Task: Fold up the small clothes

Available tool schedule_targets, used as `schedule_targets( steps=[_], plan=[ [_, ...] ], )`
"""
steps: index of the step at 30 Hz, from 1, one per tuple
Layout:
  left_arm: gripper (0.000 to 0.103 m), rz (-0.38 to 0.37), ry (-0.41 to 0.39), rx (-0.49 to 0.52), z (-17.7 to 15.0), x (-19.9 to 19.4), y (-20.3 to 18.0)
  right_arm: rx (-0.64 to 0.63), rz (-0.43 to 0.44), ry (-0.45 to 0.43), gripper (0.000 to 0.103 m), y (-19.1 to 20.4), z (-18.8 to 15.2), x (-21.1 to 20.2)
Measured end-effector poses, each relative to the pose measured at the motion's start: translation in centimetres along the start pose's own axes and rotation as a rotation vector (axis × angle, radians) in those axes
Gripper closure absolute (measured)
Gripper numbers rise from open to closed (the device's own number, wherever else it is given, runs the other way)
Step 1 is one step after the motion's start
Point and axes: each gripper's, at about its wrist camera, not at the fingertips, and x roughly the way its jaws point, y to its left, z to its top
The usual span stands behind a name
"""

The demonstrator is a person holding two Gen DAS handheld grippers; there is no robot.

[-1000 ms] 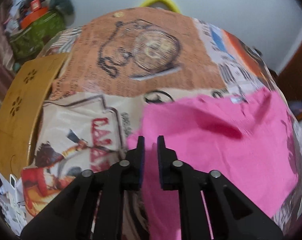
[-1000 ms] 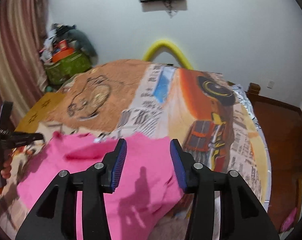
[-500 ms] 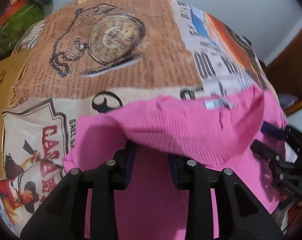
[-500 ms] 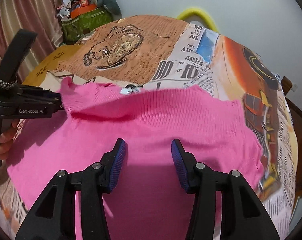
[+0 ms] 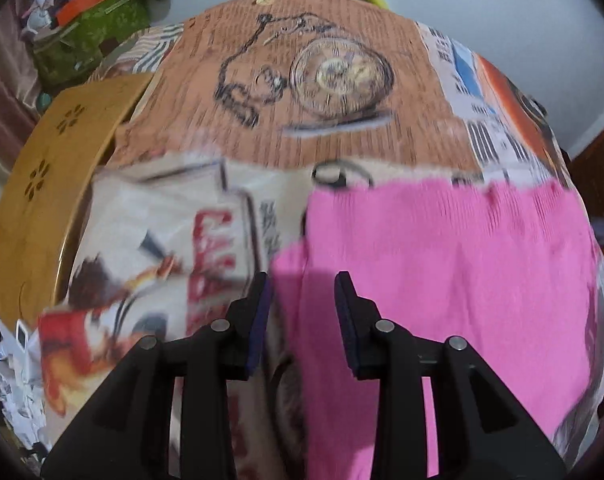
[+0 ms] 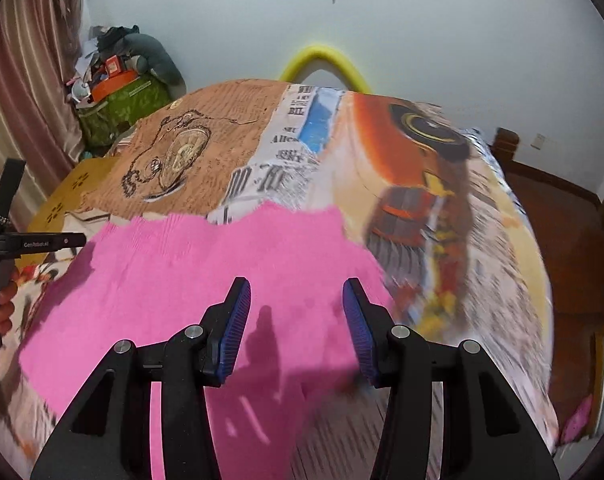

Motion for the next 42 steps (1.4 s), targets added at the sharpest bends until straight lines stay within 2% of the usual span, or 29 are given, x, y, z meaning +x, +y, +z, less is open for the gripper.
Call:
schedule_targets(
  steps=[6,10,14,15,16,17,18,19,21,25,29,32,35,37,38,40,42],
  plan=[
    [0.054,-0.055,0.016,0.056,-6.8,-3.4,0.5,0.005,0.02,0.033,0.059,0.3,-4.8,-3.5],
    [0.053,-0.107,0.063,0.083,-10.4,-3.9,-0.4,0.033,0.065,0.08,0.059,1.2,-7.9,-4.2],
    [0.053,-0.071,0.047,0.102,-12.4,-4.3,-1.4,0.07,0.11,0.113,0.059,2.0,-9.8,-3.2],
    [0.059,-0.063,0.046,0.097,-12.6,-4.4,-1.6,0.078,0.113,0.108,0.059,2.1,-10.0,-3.1],
    [0.077,-0.072,0.044,0.089,-12.8,-4.5,-1.7,0.092,0.11,0.105,0.059,2.0,-9.9,-2.9],
    [0.086,-0.091,0.05,0.085,-13.0,-4.6,-1.9,0.103,0.108,0.104,0.062,2.0,-9.9,-2.9],
    [0.095,-0.089,0.052,0.084,-13.2,-4.7,-2.1,0.112,0.104,0.106,0.076,1.9,-9.5,-2.7],
    [0.096,-0.079,0.048,0.086,-13.3,-4.9,-2.3,0.118,0.116,0.119,0.092,1.8,-9.3,-2.5],
    [0.097,-0.062,0.04,0.107,-14.0,-5.3,-2.7,0.129,0.136,0.132,0.094,1.8,-9.3,-2.5],
    [0.097,-0.079,0.056,0.122,-15.8,-6.1,-2.7,0.083,0.114,0.128,0.096,1.9,-9.7,-3.4],
    [0.097,-0.133,0.085,0.168,-18.4,-7.6,-2.9,0.093,0.095,0.12,0.096,0.7,-10.3,-4.7],
    [0.094,-0.104,0.05,0.233,-20.0,-9.5,-3.6,0.086,0.06,0.115,0.096,0.2,-10.8,-5.4],
    [0.074,-0.032,-0.005,0.274,-20.4,-11.2,-3.6,0.061,0.016,0.107,0.095,0.1,-11.1,-6.1],
    [0.055,0.002,-0.06,0.262,-19.6,-12.1,-2.8,0.055,-0.007,0.105,0.094,0.2,-11.3,-6.8],
    [0.053,0.016,-0.074,0.251,-19.0,-12.4,-2.4,0.057,-0.021,0.099,0.091,0.1,-11.2,-7.1],
    [0.051,0.028,-0.096,0.222,-17.5,-12.6,-1.5,0.069,-0.039,0.079,0.066,0.0,-11.3,-8.1],
    [0.047,0.031,-0.119,0.182,-15.2,-12.6,-0.6,0.094,-0.027,0.054,0.054,-0.1,-11.5,-8.9]
  ],
)
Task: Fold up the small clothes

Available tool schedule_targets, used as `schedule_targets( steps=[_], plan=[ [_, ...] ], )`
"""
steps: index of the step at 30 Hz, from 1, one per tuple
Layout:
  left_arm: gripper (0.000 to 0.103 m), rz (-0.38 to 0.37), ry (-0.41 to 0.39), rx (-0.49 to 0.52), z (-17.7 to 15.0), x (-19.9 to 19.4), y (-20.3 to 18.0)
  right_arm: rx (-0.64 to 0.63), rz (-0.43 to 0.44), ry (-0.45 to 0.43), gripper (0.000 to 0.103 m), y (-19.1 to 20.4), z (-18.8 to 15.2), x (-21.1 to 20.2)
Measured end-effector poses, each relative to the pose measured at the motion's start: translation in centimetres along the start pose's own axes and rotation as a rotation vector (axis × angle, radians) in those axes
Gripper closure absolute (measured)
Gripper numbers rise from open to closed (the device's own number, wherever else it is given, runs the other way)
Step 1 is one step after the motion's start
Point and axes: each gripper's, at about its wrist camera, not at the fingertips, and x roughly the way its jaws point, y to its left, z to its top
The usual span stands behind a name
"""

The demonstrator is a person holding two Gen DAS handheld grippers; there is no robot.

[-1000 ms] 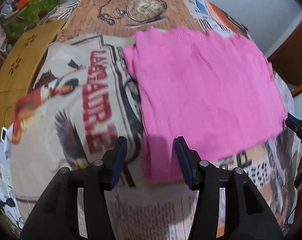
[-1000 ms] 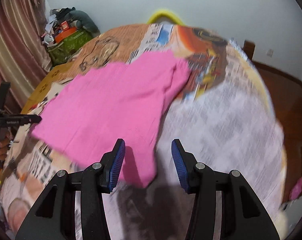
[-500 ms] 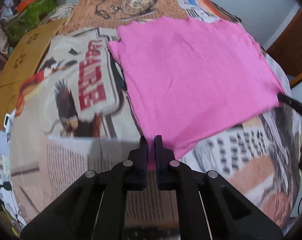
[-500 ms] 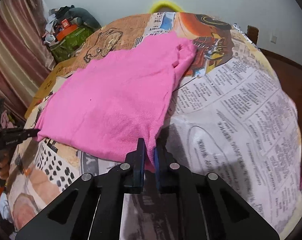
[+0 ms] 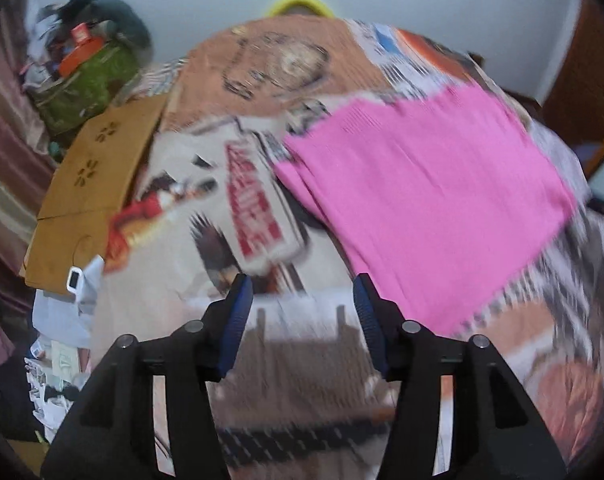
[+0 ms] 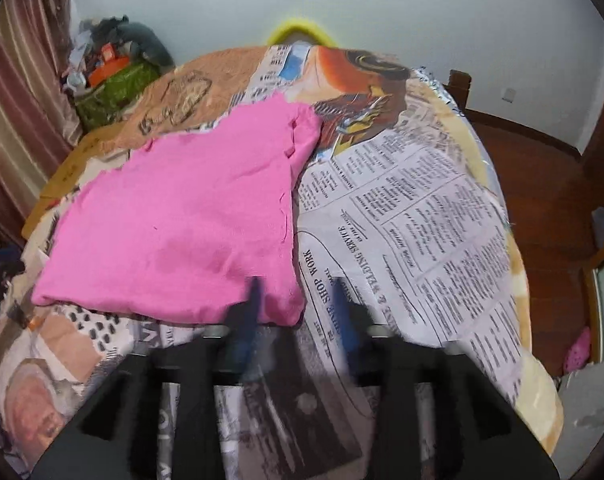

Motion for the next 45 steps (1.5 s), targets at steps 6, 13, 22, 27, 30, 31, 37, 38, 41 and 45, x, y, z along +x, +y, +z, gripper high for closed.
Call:
schedule_targets(
  steps=[6,13,22,27,30,31,37,38,41,45],
  plan=[
    [0.041,-0.021,-0.009,-0.081,5.8,3.9,2.9,0.032,0.047,0.021,0.054,0.8,-1.3,-0.1],
    [0.041,-0.094,0.041,-0.071,10.7,10.3,2.3,0.038,0.116,0.1,0.054,2.4,-2.1,2.5],
    [0.031,-0.072,0.107,0.053,12.5,17.8,-1.1,0.097,0.191,0.084,0.054,3.5,-1.1,4.2],
    [0.081,-0.201,0.105,-0.032,11.7,17.6,-0.4,0.109,0.201,0.063,0.054,3.9,-0.7,4.9],
    [0.09,-0.138,0.106,-0.017,11.1,16.8,-0.9,0.085,0.194,0.062,0.066,4.0,-0.4,5.3],
    [0.091,-0.12,0.107,-0.012,10.9,16.5,-1.0,0.081,0.184,0.065,0.079,4.0,-0.3,5.4],
    [0.091,-0.051,0.132,-0.066,6.8,13.5,2.1,0.089,0.188,0.075,0.1,2.8,0.6,5.8],
    [0.091,-0.049,0.139,-0.078,5.9,12.8,2.6,0.087,0.172,0.064,0.1,2.8,0.8,5.5],
    [0.091,-0.033,0.15,-0.101,2.9,10.3,3.8,0.086,0.151,0.049,0.096,2.7,1.2,4.5],
    [0.091,-0.073,0.204,-0.134,-1.0,7.7,4.2,0.091,0.155,0.063,0.086,2.8,1.0,3.6]
  ],
)
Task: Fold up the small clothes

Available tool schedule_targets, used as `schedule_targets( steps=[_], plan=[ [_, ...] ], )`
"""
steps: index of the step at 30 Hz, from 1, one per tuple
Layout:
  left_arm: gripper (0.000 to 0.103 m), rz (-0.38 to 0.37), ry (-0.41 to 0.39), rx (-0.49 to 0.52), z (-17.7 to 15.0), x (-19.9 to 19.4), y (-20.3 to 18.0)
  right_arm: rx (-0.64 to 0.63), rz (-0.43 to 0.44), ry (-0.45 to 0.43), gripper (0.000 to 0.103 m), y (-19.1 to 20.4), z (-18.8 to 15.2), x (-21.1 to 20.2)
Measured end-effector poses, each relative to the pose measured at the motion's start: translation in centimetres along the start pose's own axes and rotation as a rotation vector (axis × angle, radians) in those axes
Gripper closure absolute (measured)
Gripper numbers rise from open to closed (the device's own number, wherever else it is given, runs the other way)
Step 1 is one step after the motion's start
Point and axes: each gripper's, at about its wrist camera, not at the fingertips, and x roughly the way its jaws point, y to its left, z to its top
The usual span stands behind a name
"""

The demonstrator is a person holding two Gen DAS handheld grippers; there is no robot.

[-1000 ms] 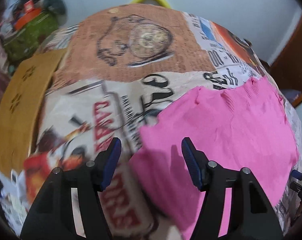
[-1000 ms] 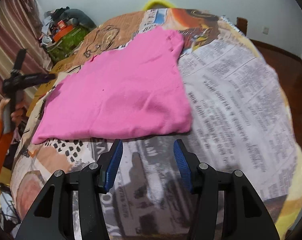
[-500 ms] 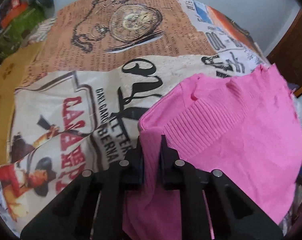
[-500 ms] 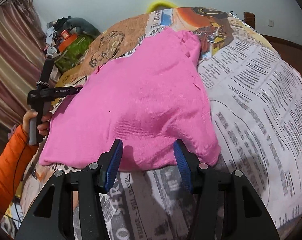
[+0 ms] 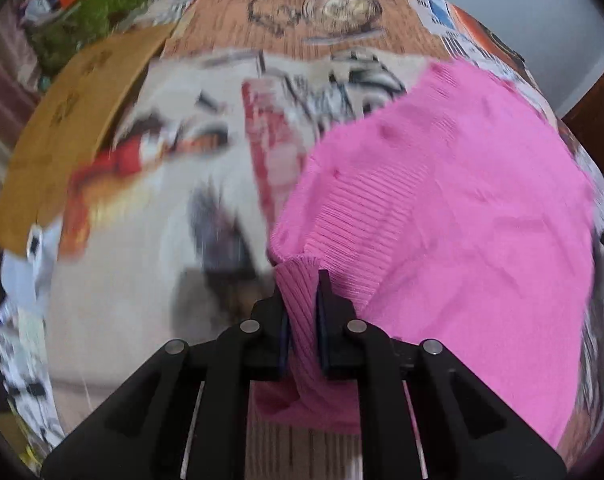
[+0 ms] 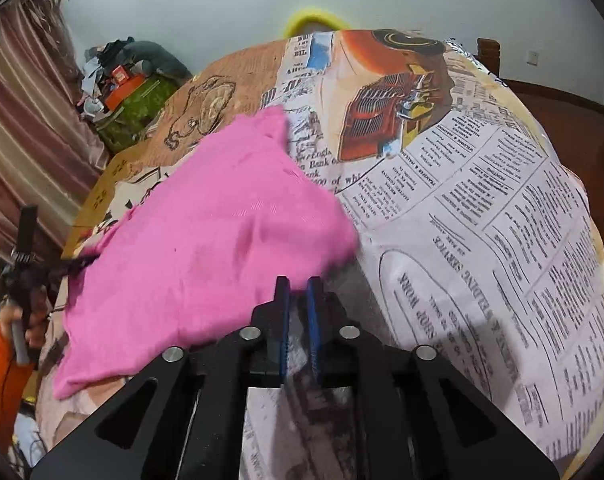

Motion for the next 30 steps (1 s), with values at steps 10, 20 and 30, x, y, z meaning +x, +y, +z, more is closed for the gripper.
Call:
schedule_targets(
  steps=[10,20,30],
  plan=[
    [0.092,-0.076,0.016,0.012,-7.4,-2.8,-2.9,-0.038,0.064,0.072,0.06,2.7,-1.1,0.5],
    [0.092,-0.155,0.007,0.078,-9.0,-4.3,-6.9,-0.089,0.181,0.196,0.06,7.4,-3.2,3.9],
    [0.075,-0.115,-0.035,0.059,-9.7,-5.7,-5.2,-0.298,0.064,0.183,0.095,9.3,-4.5,4.1]
  ],
)
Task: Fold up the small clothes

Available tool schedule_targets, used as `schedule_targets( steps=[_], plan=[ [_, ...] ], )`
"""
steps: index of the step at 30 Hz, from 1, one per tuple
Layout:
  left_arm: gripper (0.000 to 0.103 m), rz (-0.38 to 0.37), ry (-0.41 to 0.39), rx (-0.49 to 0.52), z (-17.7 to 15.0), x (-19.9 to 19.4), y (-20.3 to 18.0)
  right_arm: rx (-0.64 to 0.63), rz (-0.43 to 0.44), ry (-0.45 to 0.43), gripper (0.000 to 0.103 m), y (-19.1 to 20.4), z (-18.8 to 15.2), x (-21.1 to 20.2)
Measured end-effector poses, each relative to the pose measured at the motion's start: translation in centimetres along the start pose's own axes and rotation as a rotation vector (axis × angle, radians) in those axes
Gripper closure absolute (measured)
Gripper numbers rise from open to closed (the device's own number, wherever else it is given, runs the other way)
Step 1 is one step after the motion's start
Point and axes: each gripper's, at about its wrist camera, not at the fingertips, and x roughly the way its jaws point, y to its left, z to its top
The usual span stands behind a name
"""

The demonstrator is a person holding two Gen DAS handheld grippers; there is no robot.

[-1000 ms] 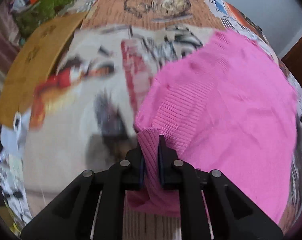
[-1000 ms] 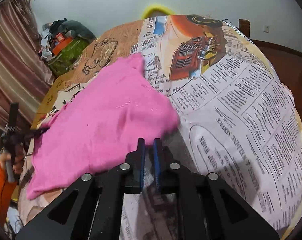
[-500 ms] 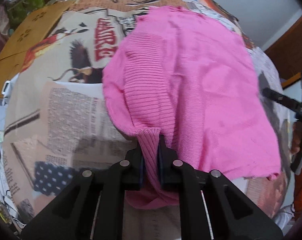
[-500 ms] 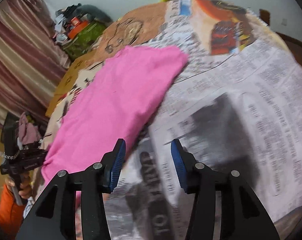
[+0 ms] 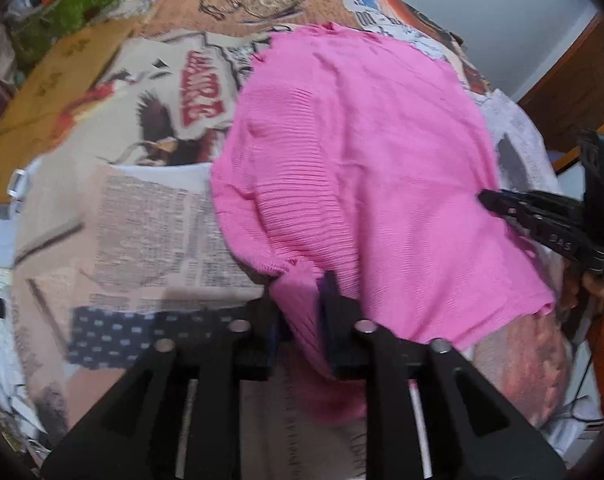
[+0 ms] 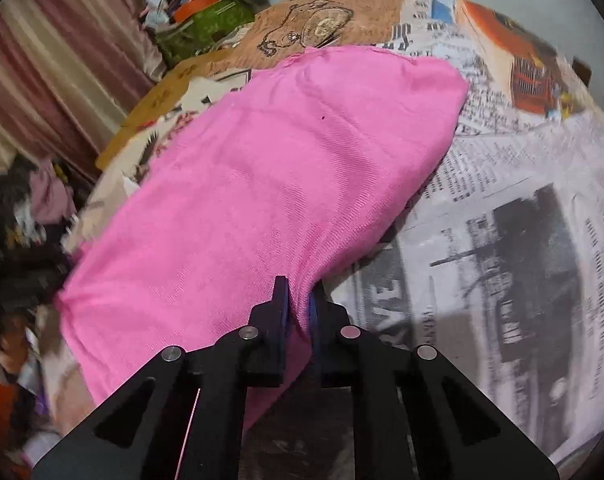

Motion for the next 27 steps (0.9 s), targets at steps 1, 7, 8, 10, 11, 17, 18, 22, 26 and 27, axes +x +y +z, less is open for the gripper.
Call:
schedule_targets(
  steps=[1,7,8,10,11,17,18,22,26,27],
  plan=[
    [0.07,0.009,-0.008,0.003,-0.1,-0.2,0.2,-0.025,-0.025,0.002,0.096,-0.1,-0.2,-0.1],
    [0.061,0.03,-0.032,-0.01,-0.3,-1.4,1.9,0.007,-0.073,0.01,0.096,-2.6,-0.4,-0.9],
    [0.061,0.04,-0.03,-0.012,-0.3,-1.4,2.1,0.01,-0.082,0.009,0.096,-2.7,-0.5,-1.0],
    [0.061,0.056,-0.032,-0.011,-0.4,-1.6,2.2,0.012,-0.108,0.009,0.095,-3.2,-0.6,-1.4],
    [0.061,0.06,-0.038,-0.009,-0.3,-1.8,2.1,0.018,-0.113,0.009,0.095,-3.2,-0.7,-1.7],
    [0.054,0.027,-0.081,0.011,0.3,-3.1,0.8,0.057,-0.1,-0.03,0.091,-3.2,-1.6,-5.5],
    [0.052,0.019,-0.083,0.014,0.3,-3.1,0.4,0.057,-0.086,-0.039,0.084,-2.9,-1.9,-6.1],
    [0.047,0.0,-0.065,0.048,0.2,-2.0,-1.5,0.04,-0.046,-0.042,0.071,-1.4,-3.6,-6.9],
    [0.044,0.042,-0.026,0.104,-0.7,0.0,-2.6,0.037,-0.037,0.013,0.071,-0.8,-5.0,-5.4],
    [0.039,0.05,-0.036,0.112,-0.9,0.1,-2.6,0.038,-0.037,0.03,0.071,-0.9,-5.6,-4.9]
  ],
)
